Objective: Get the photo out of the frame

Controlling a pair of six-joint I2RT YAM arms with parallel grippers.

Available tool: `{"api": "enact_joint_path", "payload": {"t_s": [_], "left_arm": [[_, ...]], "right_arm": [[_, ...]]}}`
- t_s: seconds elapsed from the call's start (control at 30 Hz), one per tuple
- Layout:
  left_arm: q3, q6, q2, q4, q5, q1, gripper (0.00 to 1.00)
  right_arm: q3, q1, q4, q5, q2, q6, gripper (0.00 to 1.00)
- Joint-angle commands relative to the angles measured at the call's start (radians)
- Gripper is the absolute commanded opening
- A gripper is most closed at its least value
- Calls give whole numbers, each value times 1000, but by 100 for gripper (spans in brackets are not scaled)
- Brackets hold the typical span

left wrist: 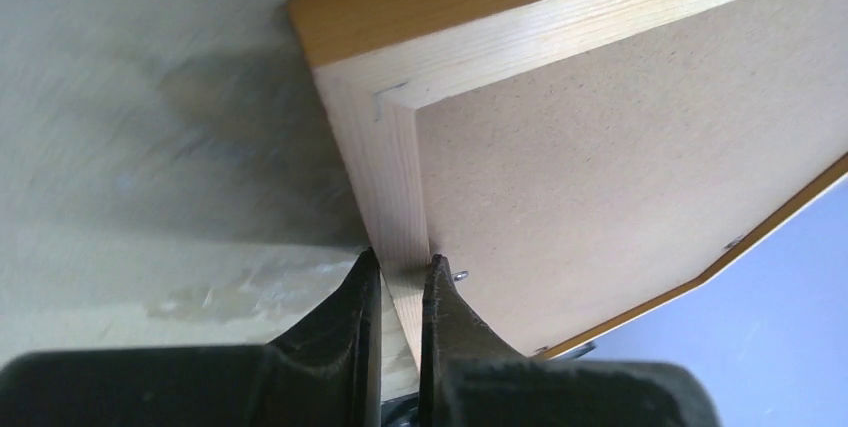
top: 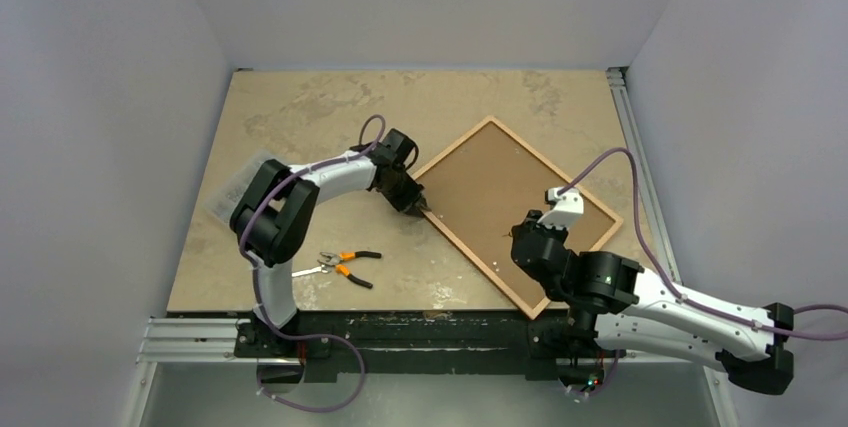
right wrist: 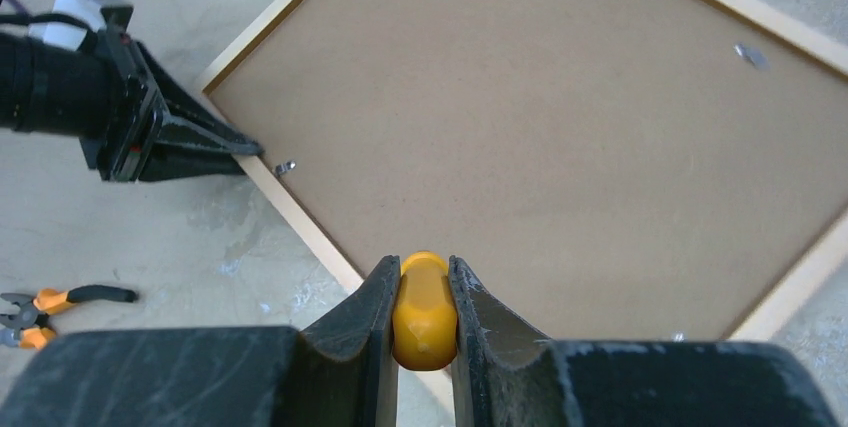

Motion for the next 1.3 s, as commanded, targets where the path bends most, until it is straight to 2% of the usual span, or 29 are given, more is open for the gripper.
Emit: {"api": "enact_joint_path", "payload": {"t_s": [0.0, 0.2, 0.3, 0.53, 0.8, 1.03, 1.07, 1.2, 1.27], "left_arm": [[111, 389, 78, -75, 16, 40, 0], [206, 595, 129, -80, 35, 70, 0], [258, 644, 151, -93, 65, 70, 0], [319, 654, 172, -79, 106, 72, 0], [386, 655, 241, 1, 186, 72, 0], [417, 658, 265, -39, 230, 73, 1], [414, 663, 258, -50, 227, 75, 4], [407, 664, 238, -67, 230, 82, 34], [411, 670, 229, -77, 221, 84, 42]], "right_arm": [[-21, -1, 99, -21, 29, -58, 0], [-20, -1, 203, -69, 119, -100, 0], [-16, -1, 248, -89, 173, -117, 0], [14, -1, 282, -108, 247, -130, 0], [7, -1, 304, -99, 241, -134, 0], [37, -13, 407, -93, 344, -186, 0], [47, -17, 417, -96, 362, -199, 0], [68, -45, 496, -122, 423, -258, 0], [79, -56, 531, -132, 456, -285, 0]]}}
